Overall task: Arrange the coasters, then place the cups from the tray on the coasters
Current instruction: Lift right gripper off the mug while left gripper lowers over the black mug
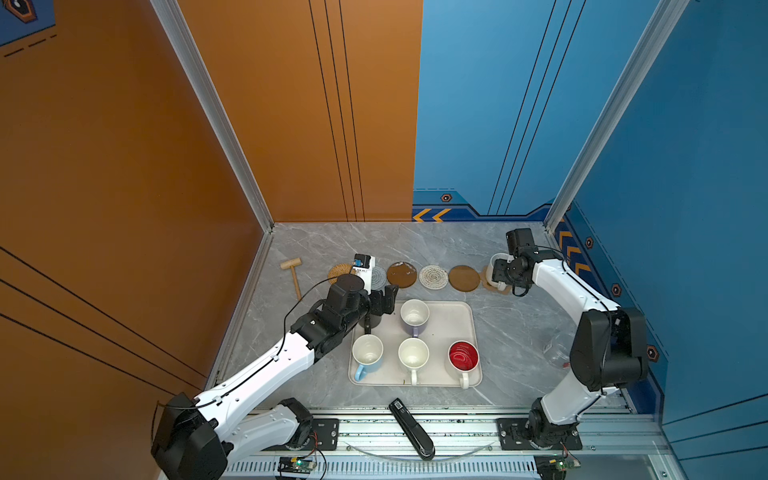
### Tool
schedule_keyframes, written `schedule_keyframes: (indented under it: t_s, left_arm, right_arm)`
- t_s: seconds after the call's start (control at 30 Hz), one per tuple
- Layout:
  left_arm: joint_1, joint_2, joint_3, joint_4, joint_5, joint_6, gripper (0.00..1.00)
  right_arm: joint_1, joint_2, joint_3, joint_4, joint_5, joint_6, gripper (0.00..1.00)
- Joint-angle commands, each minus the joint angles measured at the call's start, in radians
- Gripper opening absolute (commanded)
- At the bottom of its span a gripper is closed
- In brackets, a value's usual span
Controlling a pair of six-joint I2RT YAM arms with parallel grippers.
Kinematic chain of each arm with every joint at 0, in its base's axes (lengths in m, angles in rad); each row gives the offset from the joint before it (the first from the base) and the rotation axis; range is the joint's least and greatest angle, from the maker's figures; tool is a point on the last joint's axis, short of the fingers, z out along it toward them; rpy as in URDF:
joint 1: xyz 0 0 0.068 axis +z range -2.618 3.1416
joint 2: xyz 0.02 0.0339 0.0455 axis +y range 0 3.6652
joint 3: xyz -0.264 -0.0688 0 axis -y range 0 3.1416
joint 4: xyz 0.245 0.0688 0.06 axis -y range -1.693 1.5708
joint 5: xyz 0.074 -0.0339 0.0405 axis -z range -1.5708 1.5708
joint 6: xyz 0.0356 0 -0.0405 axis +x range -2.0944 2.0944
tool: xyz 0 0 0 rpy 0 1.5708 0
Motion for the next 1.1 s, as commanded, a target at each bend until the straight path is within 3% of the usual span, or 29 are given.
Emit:
schedule_keyframes:
  t_s: [0.0,0.27,0.47,1.07]
  left_arm:
    - [0.006,-0.031,0.012,-0.044,-0.016,-0.002,0.92]
    - [-0.004,-0.051,0.139,-0.436,-0.207,-0.040,0.91]
    - [-0.017,-0.016,0.223,-0.684,-0.244,-0.109,0.87]
    - [-0.052,0.213,0.223,-0.765,-0.164,-0.281,0.76]
  right_arm:
    - [0.021,-0.078,-0.032,-0.023,0.034,0.022,0.68]
    - [0.110,-0.250,-0.106,-0.046,0.051,0.053,0.71]
    - [0.172,-0.310,-0.132,-0.053,0.076,0.069,0.72]
    - [0.190,-0.309,-0.205,0.006,0.041,0.079,0.73]
